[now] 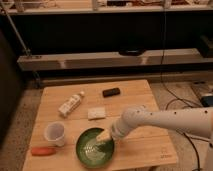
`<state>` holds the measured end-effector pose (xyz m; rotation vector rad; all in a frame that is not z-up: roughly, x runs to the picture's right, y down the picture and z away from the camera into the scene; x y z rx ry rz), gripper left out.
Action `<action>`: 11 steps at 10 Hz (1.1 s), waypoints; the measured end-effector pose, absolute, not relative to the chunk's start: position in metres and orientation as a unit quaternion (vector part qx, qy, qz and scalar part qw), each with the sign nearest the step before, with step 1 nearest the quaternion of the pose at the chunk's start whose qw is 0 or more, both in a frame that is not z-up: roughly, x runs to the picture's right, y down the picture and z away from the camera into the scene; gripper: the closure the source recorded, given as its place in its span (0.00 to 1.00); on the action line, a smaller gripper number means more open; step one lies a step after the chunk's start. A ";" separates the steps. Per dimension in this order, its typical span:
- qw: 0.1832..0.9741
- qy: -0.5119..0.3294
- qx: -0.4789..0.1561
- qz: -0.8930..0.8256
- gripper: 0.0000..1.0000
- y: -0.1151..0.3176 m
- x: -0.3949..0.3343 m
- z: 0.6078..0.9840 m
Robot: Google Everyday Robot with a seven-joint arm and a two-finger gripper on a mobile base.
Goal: Pick up the ceramic bowl
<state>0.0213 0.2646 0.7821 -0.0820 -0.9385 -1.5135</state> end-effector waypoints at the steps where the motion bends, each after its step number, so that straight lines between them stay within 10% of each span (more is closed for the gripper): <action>1: 0.626 -0.407 -0.035 -0.664 0.21 0.263 0.018 0.781; 5: 0.626 -0.407 -0.038 -0.664 0.57 0.265 0.021 0.781; 11: 0.627 -0.402 -0.039 -0.667 0.80 0.261 0.017 0.773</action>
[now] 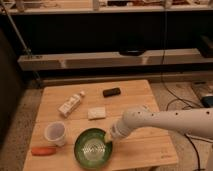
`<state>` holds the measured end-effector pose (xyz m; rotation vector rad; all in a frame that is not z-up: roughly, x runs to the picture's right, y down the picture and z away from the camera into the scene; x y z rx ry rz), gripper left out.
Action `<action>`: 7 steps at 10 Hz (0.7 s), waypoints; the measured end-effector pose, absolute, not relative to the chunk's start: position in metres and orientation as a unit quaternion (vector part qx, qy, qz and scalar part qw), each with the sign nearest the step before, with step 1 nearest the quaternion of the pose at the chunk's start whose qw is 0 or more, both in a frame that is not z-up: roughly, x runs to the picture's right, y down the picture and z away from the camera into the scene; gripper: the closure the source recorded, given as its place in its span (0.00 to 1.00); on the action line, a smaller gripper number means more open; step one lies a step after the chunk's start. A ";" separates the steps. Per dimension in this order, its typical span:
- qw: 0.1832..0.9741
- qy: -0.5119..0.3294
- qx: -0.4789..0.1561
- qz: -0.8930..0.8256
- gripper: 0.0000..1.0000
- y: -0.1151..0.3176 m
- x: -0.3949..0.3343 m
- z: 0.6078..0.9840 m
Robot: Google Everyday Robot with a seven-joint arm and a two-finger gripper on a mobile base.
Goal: Pick up the ceramic bowl
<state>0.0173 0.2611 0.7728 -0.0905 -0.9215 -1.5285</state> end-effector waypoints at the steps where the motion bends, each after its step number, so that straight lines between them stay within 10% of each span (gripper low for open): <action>1: 0.625 -0.402 -0.040 -0.668 0.86 0.260 0.015 0.771; 7: 0.623 -0.395 -0.039 -0.674 0.87 0.251 0.008 0.759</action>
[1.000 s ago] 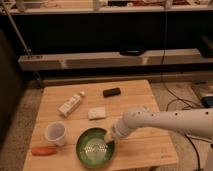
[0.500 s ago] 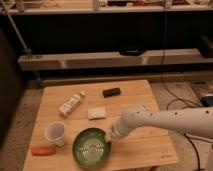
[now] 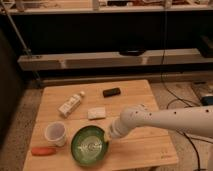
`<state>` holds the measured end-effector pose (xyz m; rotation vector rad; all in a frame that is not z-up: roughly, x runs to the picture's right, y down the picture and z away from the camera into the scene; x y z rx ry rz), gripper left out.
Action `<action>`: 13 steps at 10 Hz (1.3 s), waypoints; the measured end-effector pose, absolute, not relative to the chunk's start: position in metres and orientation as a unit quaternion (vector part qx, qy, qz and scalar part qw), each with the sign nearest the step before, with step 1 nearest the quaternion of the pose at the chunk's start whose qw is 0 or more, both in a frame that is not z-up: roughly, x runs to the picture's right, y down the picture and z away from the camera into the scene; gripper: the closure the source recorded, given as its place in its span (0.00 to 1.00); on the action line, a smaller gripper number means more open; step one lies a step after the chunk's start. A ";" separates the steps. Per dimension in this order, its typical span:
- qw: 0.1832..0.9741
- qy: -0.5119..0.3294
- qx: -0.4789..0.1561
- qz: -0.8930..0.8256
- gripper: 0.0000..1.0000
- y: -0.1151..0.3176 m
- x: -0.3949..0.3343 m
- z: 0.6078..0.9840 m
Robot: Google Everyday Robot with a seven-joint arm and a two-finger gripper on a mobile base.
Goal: Pick up the ceramic bowl
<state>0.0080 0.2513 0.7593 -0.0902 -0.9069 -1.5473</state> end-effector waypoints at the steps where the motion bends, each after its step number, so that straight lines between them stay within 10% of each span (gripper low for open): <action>1: 0.623 -0.393 -0.039 -0.675 0.87 0.247 0.008 0.754; 13: 0.618 -0.381 -0.037 -0.687 0.87 0.220 0.002 0.725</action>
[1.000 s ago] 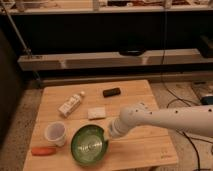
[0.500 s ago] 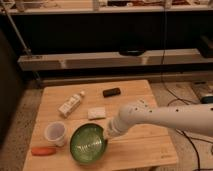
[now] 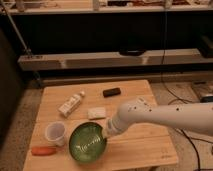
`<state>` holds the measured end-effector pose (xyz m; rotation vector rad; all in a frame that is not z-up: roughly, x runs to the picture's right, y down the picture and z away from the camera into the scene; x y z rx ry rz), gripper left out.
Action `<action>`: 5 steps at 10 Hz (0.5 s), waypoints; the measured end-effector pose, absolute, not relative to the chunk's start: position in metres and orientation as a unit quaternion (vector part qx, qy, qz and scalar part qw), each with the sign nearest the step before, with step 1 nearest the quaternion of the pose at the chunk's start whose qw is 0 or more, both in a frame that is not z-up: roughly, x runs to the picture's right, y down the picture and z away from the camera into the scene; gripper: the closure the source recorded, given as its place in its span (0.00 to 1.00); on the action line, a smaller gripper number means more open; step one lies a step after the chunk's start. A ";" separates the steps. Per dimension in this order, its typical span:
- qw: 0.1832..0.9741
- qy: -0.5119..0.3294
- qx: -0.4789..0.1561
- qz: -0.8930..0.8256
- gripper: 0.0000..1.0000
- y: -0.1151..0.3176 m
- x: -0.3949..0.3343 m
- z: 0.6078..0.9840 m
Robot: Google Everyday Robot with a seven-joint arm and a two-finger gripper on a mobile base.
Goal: Pick up the ceramic bowl
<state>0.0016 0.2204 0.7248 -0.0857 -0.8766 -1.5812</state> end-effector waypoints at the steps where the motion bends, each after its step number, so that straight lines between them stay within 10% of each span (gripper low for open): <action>1: 0.617 -0.380 -0.037 -0.688 0.87 0.219 0.002 0.723; 5: 0.608 -0.377 -0.032 -0.698 0.87 0.203 -0.005 0.707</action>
